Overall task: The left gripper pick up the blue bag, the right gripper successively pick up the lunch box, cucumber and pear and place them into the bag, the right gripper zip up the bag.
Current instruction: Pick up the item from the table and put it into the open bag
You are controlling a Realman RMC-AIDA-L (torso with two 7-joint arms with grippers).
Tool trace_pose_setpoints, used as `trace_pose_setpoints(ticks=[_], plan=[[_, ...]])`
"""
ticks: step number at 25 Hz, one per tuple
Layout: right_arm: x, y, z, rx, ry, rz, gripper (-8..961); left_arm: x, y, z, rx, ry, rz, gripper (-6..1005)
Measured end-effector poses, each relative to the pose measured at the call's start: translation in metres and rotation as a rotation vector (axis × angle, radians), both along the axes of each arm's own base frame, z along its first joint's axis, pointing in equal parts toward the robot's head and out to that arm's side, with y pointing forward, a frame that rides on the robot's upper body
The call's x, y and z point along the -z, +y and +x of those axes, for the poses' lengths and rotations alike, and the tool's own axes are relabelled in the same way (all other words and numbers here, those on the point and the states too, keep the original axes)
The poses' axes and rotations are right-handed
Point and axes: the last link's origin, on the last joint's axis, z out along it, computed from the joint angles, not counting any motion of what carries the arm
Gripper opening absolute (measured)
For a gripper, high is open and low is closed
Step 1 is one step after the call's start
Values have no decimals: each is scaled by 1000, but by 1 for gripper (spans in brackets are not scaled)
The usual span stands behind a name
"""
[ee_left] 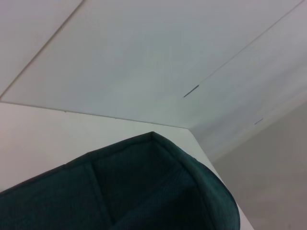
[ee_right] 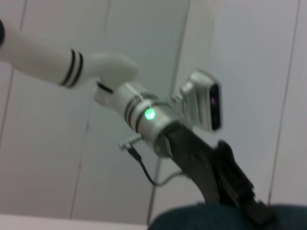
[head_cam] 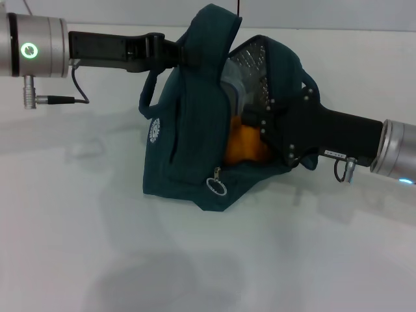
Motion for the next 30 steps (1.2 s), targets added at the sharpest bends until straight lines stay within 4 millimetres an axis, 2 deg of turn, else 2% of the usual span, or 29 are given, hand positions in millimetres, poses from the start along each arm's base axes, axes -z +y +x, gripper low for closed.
trace_pose_setpoints(ticks=[3, 12, 20, 25, 30], plan=[[1, 2, 2, 13, -15, 9, 130, 0, 0, 0, 0, 0, 0, 111], [3, 12, -18, 10, -2, 11, 139, 2, 0, 2, 3, -2, -3, 112], [5, 18, -28, 144, 37, -169, 148, 2, -1, 0, 3, -1, -3, 112], [7, 18, -27, 197, 18, -244, 153, 3, -1, 0, 5, 5, -7, 113], [10, 22, -19, 270, 1, -238, 158, 4, -2, 0, 7, 3, -8, 113]])
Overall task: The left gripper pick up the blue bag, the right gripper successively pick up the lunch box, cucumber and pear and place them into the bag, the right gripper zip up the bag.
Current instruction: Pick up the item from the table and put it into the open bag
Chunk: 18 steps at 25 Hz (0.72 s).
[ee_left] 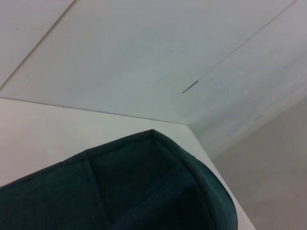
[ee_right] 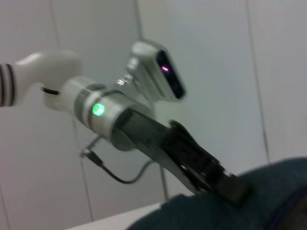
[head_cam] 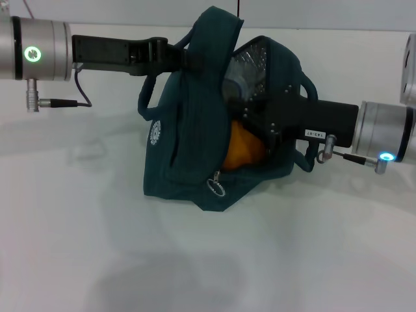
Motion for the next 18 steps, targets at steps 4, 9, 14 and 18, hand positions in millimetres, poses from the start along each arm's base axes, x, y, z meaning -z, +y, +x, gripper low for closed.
trace_pose_setpoints(ticks=[4, 9, 14, 18], plan=[[0, -1, 4, 17, 0, 7, 163, 0, 0, 0, 0, -1, -1, 114], [-6, 2, 4, 28, 21, 29, 168, 0, -1, -1, -2, -1, -2, 114], [-16, -1, 5, 8, 67, 63, 247, 0, -1, -1, -1, -1, -4, 115], [-27, -1, 8, 1, 95, 127, 380, 0, -2, -1, 0, 0, -7, 115]])
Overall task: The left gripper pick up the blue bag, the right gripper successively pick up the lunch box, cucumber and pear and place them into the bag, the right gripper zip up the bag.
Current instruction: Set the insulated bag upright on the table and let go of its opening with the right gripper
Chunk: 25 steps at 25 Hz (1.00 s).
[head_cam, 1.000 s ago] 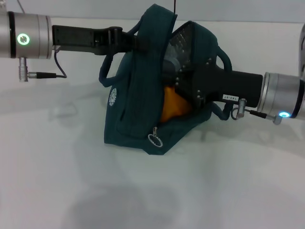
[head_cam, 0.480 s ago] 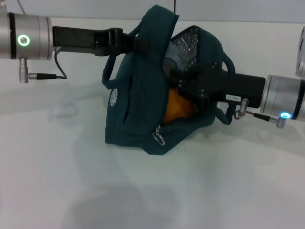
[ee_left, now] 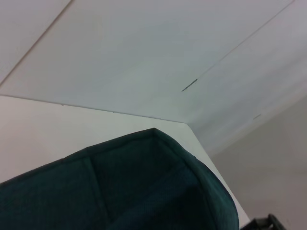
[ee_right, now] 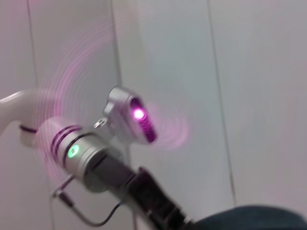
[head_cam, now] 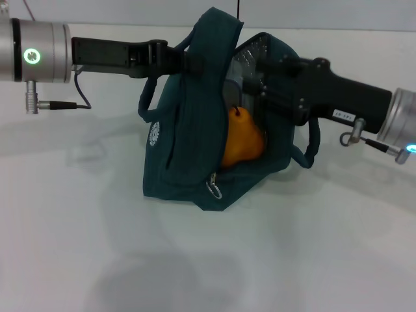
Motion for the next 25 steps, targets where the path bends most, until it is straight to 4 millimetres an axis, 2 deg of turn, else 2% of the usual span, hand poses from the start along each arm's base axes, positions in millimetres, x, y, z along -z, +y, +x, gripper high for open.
trace_pose_setpoints(ticks=[4, 6, 8, 10, 12, 16, 20, 25], plan=[[-10, 2, 7, 31, 31, 39, 487, 0, 0, 1, 5, -1, -5, 115], [-21, -5, 15, 17, 72, 74, 555, 0, 0, 1, 6, -1, -5, 116], [-35, -20, 31, -3, 113, 136, 624, 0, -1, 1, 5, -2, -4, 116], [-45, -30, 47, 18, 128, 191, 639, 0, -1, -1, 1, -3, -2, 116], [-53, -39, 76, 114, 126, 251, 655, -1, -2, -2, -5, -4, -1, 116], [-50, -49, 112, 263, 106, 288, 686, -1, -2, -4, -10, -6, 1, 116], [-39, -41, 117, 309, 51, 278, 701, -1, -2, -4, -12, -7, 3, 117], [-18, -19, 102, 284, -52, 226, 700, -1, -2, -4, -10, -6, 4, 117]])
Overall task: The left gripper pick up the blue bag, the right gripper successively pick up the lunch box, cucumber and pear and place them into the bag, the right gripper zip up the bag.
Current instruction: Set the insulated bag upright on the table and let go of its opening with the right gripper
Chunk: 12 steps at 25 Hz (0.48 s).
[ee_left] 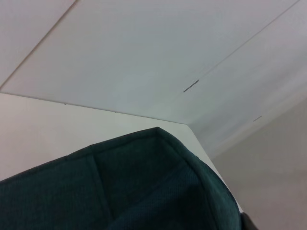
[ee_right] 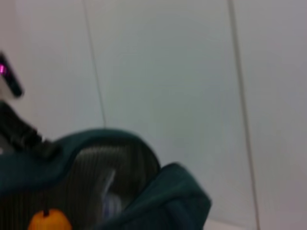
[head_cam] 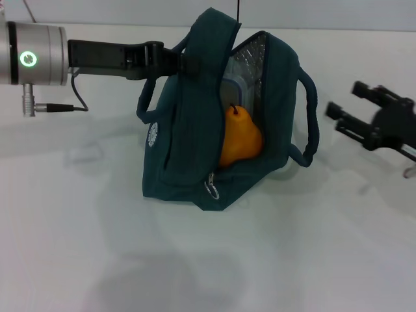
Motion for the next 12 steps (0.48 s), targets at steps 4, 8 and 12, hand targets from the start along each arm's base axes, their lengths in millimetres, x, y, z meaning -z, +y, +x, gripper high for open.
trace_pose_setpoints(ticks=[4, 8, 12], plan=[[14, 18, -9, 14, -90, -31, 700, 0, 0, 0, 1, 0, 0, 118], [17, 33, -12, 45, -140, -16, 699, 1, 0, 0, 0, -2, -2, 118], [2, 46, -17, 75, -83, 75, 699, 4, -2, -3, -15, -10, -13, 118]])
